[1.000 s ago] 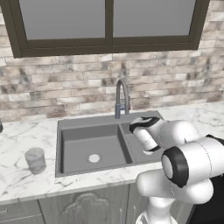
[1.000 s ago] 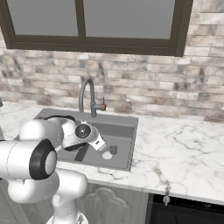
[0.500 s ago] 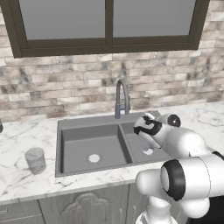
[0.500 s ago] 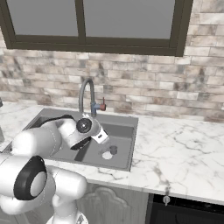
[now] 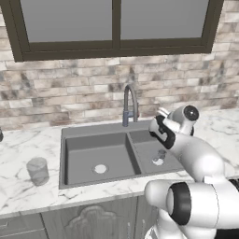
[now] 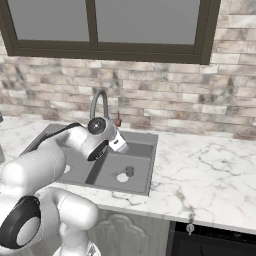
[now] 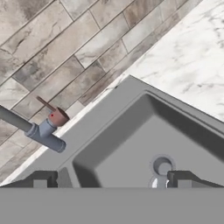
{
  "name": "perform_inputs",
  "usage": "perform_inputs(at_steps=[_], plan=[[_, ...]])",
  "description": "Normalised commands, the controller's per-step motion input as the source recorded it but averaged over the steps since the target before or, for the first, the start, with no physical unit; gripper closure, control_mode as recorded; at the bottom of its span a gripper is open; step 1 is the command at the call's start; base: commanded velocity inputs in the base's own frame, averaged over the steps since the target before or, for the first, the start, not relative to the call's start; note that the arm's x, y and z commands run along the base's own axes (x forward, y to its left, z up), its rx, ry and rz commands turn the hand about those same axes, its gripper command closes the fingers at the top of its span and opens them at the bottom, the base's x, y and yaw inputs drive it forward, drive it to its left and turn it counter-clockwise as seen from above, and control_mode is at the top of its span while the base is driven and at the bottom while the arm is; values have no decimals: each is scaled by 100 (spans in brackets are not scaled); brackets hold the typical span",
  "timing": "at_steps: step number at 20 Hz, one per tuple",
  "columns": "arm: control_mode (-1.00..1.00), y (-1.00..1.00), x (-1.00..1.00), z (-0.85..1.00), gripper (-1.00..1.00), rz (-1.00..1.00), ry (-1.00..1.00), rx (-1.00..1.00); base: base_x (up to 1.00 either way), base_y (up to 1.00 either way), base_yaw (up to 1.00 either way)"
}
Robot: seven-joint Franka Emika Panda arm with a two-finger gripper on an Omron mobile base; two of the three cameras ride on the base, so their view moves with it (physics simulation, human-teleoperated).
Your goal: Move any existing items from the left basin to the right basin for drying. Then move the glass cup from the counter to the left basin of the sink for washing.
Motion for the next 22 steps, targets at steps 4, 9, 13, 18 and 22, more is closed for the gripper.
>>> perform_inputs(at_steps=[4,9,13,18,22], plan=[[-100,-6,-16,43,-100,0,1,0,0,0,0],[-100,-2,-37,28,-100,0,0,0,0,0,0],[-100,2,-47,18,-100,1,0,0,0,0,0],[-100,25,-37,15,-100,3,0,0,0,0,0],[-100,37,-33,15,-100,3,0,0,0,0,0]])
